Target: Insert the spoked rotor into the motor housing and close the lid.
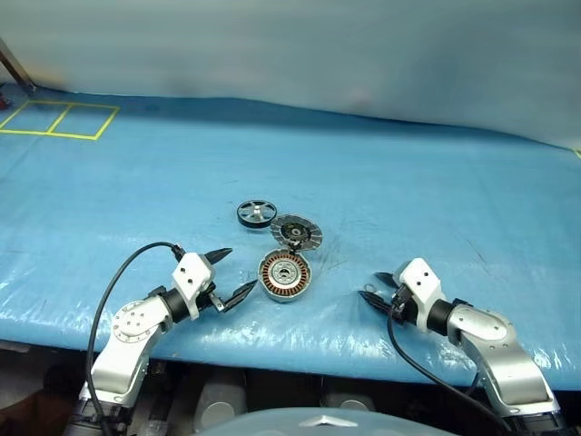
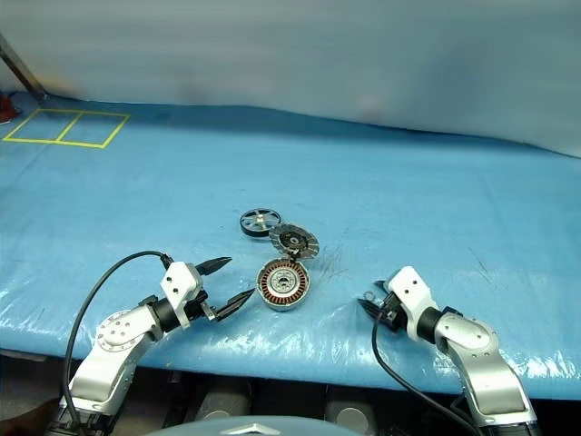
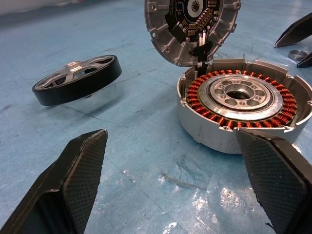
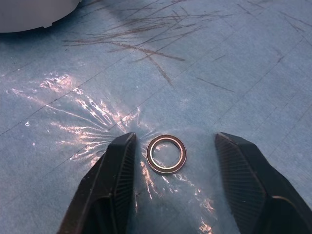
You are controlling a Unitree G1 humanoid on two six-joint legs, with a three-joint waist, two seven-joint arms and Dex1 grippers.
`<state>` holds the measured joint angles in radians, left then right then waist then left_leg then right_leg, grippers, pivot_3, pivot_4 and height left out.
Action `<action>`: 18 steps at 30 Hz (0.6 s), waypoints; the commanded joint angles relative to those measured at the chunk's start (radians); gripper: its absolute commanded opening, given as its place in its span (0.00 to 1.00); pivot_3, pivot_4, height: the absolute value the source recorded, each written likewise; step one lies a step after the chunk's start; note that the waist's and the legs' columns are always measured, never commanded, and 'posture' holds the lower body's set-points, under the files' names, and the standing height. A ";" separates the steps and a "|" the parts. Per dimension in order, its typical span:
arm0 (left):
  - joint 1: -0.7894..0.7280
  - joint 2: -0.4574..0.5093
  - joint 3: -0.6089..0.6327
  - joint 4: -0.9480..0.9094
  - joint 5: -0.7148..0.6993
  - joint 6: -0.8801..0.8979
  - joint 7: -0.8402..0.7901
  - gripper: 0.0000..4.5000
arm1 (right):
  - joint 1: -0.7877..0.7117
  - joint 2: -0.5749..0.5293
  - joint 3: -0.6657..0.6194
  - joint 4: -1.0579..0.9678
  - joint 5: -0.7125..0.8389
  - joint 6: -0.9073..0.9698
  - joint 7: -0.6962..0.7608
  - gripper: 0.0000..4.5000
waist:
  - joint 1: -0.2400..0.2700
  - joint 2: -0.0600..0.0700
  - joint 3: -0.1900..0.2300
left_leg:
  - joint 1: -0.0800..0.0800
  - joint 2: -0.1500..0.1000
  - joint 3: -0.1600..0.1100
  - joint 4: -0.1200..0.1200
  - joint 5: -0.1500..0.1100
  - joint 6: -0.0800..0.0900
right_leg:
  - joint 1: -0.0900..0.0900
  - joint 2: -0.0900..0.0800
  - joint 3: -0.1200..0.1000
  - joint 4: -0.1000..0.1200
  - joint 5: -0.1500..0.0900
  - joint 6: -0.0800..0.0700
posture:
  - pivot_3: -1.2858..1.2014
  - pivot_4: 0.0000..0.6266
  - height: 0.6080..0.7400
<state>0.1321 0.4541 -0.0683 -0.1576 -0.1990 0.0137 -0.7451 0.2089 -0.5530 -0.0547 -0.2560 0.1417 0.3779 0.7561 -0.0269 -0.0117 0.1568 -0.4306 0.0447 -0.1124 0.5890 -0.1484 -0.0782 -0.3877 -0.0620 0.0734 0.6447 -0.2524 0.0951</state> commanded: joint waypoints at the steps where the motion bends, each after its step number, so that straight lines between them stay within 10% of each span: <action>1: -0.008 0.001 0.003 -0.019 -0.007 -0.013 -0.001 1.00 | 0.019 -0.032 -0.002 0.063 -0.020 0.043 -0.022 0.34 | 0.001 -0.001 -0.001 | 0.000 0.000 0.000 0.001 0.000 0.000 | 0.000 0.000 0.000 0.000 0.000 0.000 | 0.52 0.24 1.00; 4: -0.009 0.001 0.004 -0.019 -0.007 -0.015 0.001 1.00 | 0.012 -0.035 0.002 0.071 -0.014 0.043 -0.024 0.15 | 0.001 -0.003 -0.003 | 0.000 0.000 0.000 0.001 0.000 0.000 | 0.002 -0.001 0.000 -0.001 0.000 0.000 | 0.52 0.24 1.00; 18: -0.006 -0.003 0.014 -0.015 -0.023 -0.065 -0.020 1.00 | -0.164 -0.005 0.137 -0.216 0.123 0.076 0.059 0.15 | -0.011 0.001 0.000 | -0.004 0.001 0.001 -0.001 0.000 0.002 | -0.005 -0.001 -0.001 0.001 0.000 0.000 | 0.52 0.24 1.00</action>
<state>0.1287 0.4531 -0.0662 -0.1576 -0.2069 -0.0221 -0.7624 0.0800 -0.5625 0.0591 -0.3950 0.2405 0.4527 0.8025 -0.0381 -0.0105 0.1568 -0.4346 0.0455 -0.1111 0.5876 -0.1459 -0.0730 -0.3933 -0.0624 0.0729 0.6460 -0.2523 0.0952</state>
